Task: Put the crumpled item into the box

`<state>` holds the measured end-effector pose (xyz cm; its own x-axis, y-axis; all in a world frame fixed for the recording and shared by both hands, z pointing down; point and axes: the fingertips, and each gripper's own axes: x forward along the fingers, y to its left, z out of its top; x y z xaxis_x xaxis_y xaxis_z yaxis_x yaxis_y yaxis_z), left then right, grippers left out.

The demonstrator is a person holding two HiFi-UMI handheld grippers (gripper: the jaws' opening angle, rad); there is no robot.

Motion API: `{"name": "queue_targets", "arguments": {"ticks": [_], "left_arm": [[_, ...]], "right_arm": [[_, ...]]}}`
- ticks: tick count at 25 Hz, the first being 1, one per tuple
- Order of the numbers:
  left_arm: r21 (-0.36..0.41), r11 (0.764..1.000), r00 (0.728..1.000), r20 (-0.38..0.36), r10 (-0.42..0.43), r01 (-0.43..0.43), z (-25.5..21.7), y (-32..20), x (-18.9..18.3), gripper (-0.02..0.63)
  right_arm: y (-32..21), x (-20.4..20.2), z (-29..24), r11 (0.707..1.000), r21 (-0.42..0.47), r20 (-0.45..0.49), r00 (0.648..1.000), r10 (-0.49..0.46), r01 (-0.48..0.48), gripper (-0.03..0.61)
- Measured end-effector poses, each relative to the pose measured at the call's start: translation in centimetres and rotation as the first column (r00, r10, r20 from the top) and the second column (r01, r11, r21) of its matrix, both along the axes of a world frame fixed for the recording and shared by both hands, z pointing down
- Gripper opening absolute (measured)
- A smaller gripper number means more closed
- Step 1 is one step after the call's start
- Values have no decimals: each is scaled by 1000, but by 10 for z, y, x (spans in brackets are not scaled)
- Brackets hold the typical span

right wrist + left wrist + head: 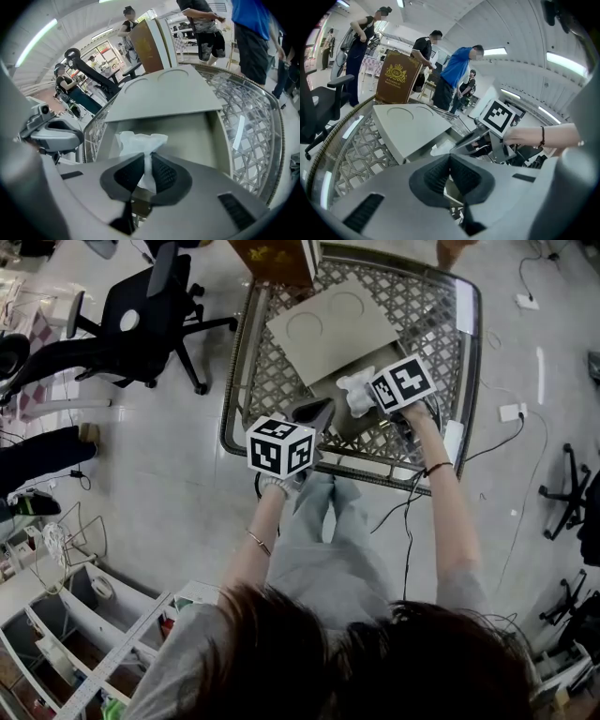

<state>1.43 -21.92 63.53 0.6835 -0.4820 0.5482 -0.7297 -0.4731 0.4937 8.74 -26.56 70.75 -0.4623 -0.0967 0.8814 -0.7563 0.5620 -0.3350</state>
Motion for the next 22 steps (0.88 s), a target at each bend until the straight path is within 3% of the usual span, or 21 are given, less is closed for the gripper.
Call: {"name": "queue_targets", "arguments": {"ticks": [22], "left_arm": [[-9,1000,1000,-7,3,-3,-2,1,6,17]], "right_arm": [[-9,12,-1,998,22,-44,997,62,-61,130]]}}
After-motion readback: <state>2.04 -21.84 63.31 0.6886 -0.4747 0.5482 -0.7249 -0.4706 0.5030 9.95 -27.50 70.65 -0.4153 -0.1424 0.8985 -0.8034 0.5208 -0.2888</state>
